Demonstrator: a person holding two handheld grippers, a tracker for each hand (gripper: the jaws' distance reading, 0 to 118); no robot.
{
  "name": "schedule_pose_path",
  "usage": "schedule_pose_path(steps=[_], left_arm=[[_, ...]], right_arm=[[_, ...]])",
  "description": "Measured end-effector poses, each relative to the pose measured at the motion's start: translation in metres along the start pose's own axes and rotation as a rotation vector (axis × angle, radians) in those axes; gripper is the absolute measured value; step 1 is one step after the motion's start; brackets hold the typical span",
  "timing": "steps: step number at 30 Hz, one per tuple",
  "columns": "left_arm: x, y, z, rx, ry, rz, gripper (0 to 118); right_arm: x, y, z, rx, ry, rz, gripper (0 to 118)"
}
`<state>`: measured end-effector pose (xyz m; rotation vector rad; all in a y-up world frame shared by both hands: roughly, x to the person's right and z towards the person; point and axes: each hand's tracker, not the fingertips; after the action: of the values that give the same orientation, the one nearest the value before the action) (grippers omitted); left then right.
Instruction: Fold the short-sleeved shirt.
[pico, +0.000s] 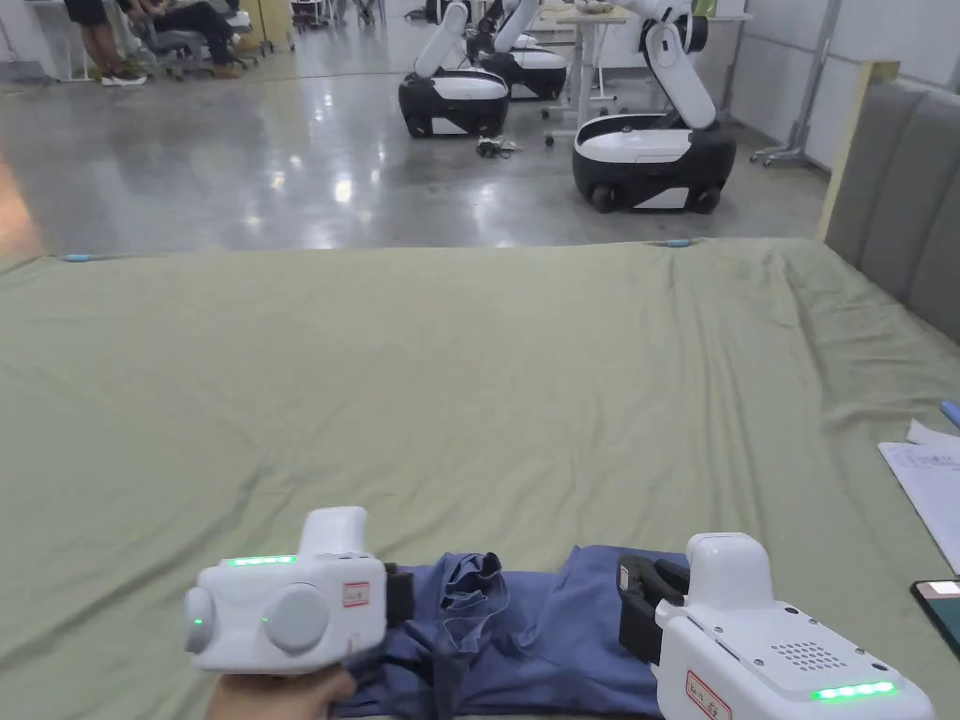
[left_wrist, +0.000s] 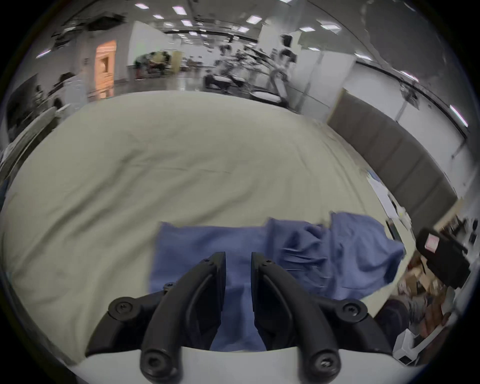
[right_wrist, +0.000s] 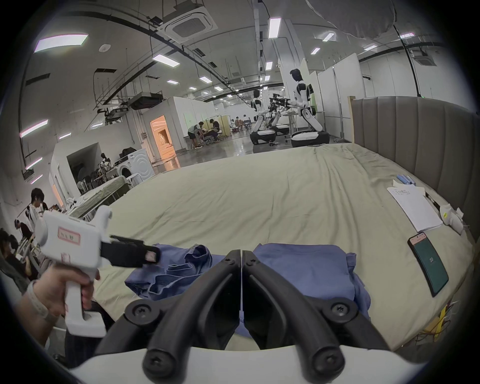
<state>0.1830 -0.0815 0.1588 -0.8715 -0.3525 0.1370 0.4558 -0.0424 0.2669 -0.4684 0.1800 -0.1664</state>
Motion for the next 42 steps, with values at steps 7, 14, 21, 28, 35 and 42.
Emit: schedule_pose_path(steps=[7,14,21,28,35,42], left_arm=[[0.077,-0.015,-0.048,-0.084,-0.105,-0.058,20],[0.044,-0.030,0.025,0.090,-0.024,-0.071,20],[-0.014,-0.025,0.064,0.192,-0.074,0.017,46],[-0.113,-0.014,0.077,0.175,-0.080,0.363,100],[-0.194,-0.036,0.014,-0.107,-0.532,0.759,100],[-0.154,-0.042,-0.038,-0.114,-0.785,0.854,98]], right_arm=[[0.009,-0.002,0.003,-0.023,-0.040,0.000,2],[0.002,0.000,-0.003,-0.036,-0.042,0.027,2],[-0.023,-0.006,-0.009,-0.059,-0.004,0.059,2],[-0.038,-0.010,-0.014,-0.071,0.003,0.073,2],[-0.051,-0.010,-0.024,-0.089,-0.001,0.086,2],[-0.055,-0.004,-0.030,-0.094,-0.028,0.086,2]])
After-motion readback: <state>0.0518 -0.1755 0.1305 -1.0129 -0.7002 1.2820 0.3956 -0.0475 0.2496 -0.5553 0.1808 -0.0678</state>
